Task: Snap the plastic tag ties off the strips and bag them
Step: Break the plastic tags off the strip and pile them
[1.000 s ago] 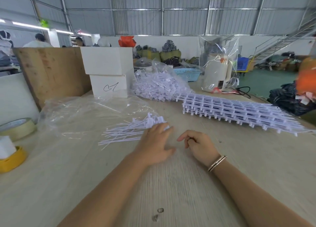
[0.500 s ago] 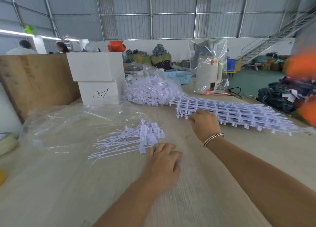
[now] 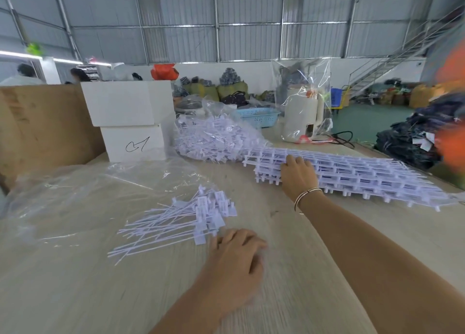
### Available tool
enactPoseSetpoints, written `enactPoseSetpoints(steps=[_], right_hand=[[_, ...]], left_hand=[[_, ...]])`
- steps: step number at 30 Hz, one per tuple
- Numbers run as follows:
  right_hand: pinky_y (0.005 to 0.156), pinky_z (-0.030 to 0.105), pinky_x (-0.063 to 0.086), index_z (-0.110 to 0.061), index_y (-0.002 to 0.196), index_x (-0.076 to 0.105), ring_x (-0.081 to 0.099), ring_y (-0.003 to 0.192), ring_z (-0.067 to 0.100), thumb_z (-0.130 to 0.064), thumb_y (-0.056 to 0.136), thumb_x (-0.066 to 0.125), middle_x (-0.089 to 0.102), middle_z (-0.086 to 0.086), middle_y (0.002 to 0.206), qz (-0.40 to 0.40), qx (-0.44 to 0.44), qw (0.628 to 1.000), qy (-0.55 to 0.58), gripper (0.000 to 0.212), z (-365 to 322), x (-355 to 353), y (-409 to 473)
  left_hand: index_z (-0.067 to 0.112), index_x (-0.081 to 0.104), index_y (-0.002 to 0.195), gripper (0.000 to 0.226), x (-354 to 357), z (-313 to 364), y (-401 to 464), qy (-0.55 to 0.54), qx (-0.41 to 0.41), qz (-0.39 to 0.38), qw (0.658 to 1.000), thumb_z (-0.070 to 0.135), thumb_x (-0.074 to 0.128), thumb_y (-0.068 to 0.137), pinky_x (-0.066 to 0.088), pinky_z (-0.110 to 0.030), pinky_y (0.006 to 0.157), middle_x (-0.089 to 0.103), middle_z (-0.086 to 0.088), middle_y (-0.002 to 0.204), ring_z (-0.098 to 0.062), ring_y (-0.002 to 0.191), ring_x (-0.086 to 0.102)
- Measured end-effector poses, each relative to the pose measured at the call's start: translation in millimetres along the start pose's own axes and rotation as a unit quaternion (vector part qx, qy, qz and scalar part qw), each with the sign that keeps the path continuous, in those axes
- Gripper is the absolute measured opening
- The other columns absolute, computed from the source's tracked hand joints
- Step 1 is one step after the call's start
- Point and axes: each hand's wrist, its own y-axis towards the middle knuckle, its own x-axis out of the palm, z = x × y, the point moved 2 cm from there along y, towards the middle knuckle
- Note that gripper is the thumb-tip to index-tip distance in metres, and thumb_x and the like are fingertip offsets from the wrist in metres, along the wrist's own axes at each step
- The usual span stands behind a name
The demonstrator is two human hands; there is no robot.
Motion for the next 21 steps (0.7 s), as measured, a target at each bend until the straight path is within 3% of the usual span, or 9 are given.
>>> enactPoseSetpoints(steps=[6,10,13,14,15,17,19,21], right_hand=[[0.088,0.038,0.041,-0.007,0.114,0.052,0.054,0.106,0.031,-0.006,0.091,0.040,0.055,0.012,0.115,0.014,0.034,0.999,0.040,0.026,2.7,-8.4,-1.8],[0.077,0.040,0.044,-0.010,0.115,0.051,0.061,0.098,0.030,-0.015,0.094,0.048,0.052,0.010,0.117,0.049,-0.008,0.997,0.057,0.021,-3.5,-23.4,-7.1],[0.063,0.037,0.038,-0.008,0.112,0.051,0.062,0.091,0.031,-0.014,0.094,0.048,0.047,0.011,0.118,0.046,-0.021,0.995,0.088,0.019,-10.6,-36.6,-11.5],[0.064,0.037,0.037,-0.007,0.112,0.053,0.060,0.092,0.031,-0.015,0.094,0.047,0.046,0.012,0.117,0.038,-0.014,0.994,0.104,0.020,-13.3,-41.0,-13.4],[0.066,0.037,0.039,-0.006,0.111,0.054,0.059,0.094,0.032,-0.016,0.094,0.045,0.047,0.013,0.117,0.034,-0.003,0.991,0.126,0.021,-15.0,-45.9,-15.0],[0.075,0.039,0.044,-0.005,0.112,0.056,0.056,0.098,0.033,-0.019,0.096,0.041,0.047,0.014,0.116,0.018,0.010,0.986,0.165,0.026,-16.2,-54.5,-18.6],[0.081,0.040,0.044,-0.002,0.111,0.057,0.055,0.101,0.035,-0.017,0.096,0.038,0.046,0.016,0.117,-0.022,-0.009,0.981,0.195,0.028,-18.1,-57.9,-23.7],[0.086,0.039,0.044,-0.002,0.112,0.057,0.055,0.104,0.036,-0.012,0.095,0.039,0.045,0.017,0.119,-0.072,-0.023,0.967,0.244,0.027,-19.6,-55.4,-29.1]], left_hand=[[0.042,0.043,0.127,0.033,-0.2,0.9,0.1,-0.004,-0.006,-0.003,1.000,0.035,0.037,0.096,0.009,-0.020,0.091,0.034,0.028,0.130,0.004,0.122,0.018],[0.042,0.044,0.128,0.034,-1.9,0.6,0.6,-0.008,0.001,-0.004,1.000,0.035,0.040,0.095,0.009,-0.019,0.095,0.033,0.030,0.129,0.005,0.124,0.019],[0.039,0.054,0.118,0.027,-11.1,2.5,5.0,-0.166,-0.054,0.027,0.984,0.027,0.049,0.094,0.022,-0.009,0.097,0.042,0.032,0.117,0.007,0.118,0.034],[0.038,0.058,0.110,0.022,-15.2,3.7,8.1,-0.272,-0.107,0.043,0.955,0.024,0.051,0.095,0.029,-0.004,0.090,0.048,0.030,0.114,0.008,0.112,0.042],[0.035,0.061,0.105,0.019,-19.0,5.1,13.1,-0.388,-0.167,0.053,0.905,0.023,0.050,0.095,0.036,-0.006,0.084,0.055,0.025,0.112,0.007,0.107,0.048],[0.022,0.064,0.103,0.018,-22.5,9.6,30.8,-0.585,-0.260,0.029,0.768,0.025,0.048,0.096,0.044,-0.019,0.080,0.063,0.004,0.109,-0.006,0.100,0.058],[0.009,0.059,0.100,0.024,-22.8,14.2,55.8,-0.692,-0.307,-0.005,0.653,0.028,0.044,0.098,0.048,-0.029,0.080,0.061,-0.009,0.103,-0.018,0.091,0.060],[0.006,0.051,0.100,0.027,-25.0,19.1,80.7,-0.729,-0.326,-0.013,0.603,0.031,0.042,0.099,0.049,-0.038,0.081,0.058,-0.013,0.098,-0.023,0.088,0.059]])
